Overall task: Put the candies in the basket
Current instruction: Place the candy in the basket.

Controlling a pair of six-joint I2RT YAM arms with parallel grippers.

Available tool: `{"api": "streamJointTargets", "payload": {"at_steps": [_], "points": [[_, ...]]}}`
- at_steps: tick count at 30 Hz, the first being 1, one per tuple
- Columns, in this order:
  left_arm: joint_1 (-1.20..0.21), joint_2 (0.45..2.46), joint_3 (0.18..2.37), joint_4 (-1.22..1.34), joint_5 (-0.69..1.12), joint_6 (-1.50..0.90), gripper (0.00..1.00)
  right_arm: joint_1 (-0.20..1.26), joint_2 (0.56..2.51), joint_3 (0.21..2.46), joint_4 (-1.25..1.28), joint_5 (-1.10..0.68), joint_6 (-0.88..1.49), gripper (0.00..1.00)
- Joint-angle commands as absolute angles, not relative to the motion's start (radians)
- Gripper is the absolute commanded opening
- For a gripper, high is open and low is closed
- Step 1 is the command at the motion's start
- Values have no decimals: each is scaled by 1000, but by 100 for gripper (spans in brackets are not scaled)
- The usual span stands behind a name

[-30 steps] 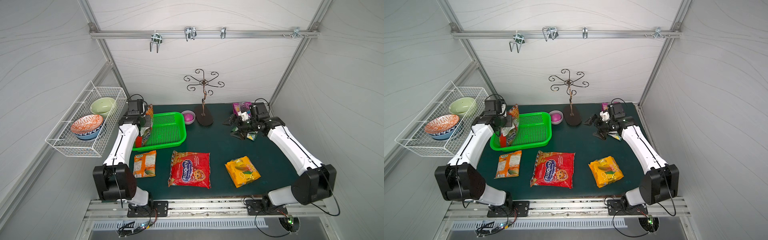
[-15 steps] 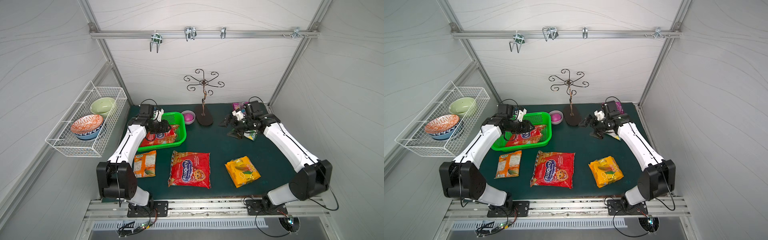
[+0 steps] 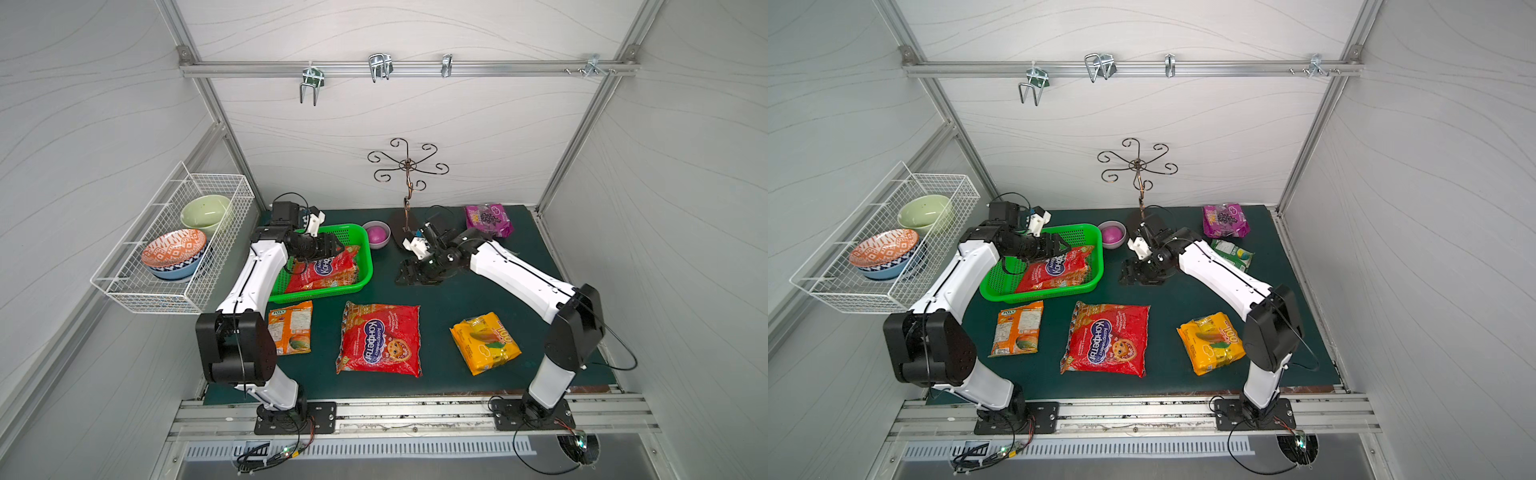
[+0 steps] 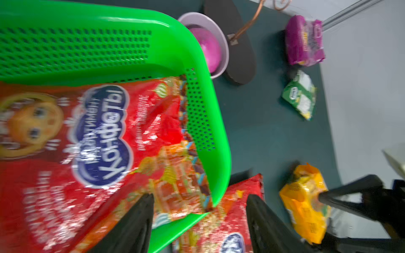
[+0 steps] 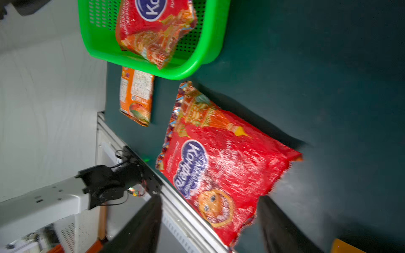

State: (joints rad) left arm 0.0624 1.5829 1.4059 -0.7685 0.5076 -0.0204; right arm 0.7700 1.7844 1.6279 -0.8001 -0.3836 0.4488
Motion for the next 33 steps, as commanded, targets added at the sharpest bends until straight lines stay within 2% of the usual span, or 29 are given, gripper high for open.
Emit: {"api": "streamJointTargets", "payload": {"at_steps": [1,4,8,11,17,28,33], "points": [[82,1591,1420,-798,402,133,66,851,1850,1704,-663,-484,474,52],[77,1641,1398,-817,416,246,60,889,1885,1749,-660,-457,462,43],[38,1704,1374,-844,368,417,39,888,1866,1731,-673,-431,458,42],[17,1729,1350,-829,338,505,32,881,1828,1674,-673,-409,458,42],[4,1863,1405,-835,292,520,21,856,1780,1580,-675,-378,481,42],[-55,2004,1473,-766,292,417,20,836,1747,1556,-703,-313,463,44],[-64,1964,1461,-778,360,393,21,830,1748,1516,-721,-249,413,49]]}}
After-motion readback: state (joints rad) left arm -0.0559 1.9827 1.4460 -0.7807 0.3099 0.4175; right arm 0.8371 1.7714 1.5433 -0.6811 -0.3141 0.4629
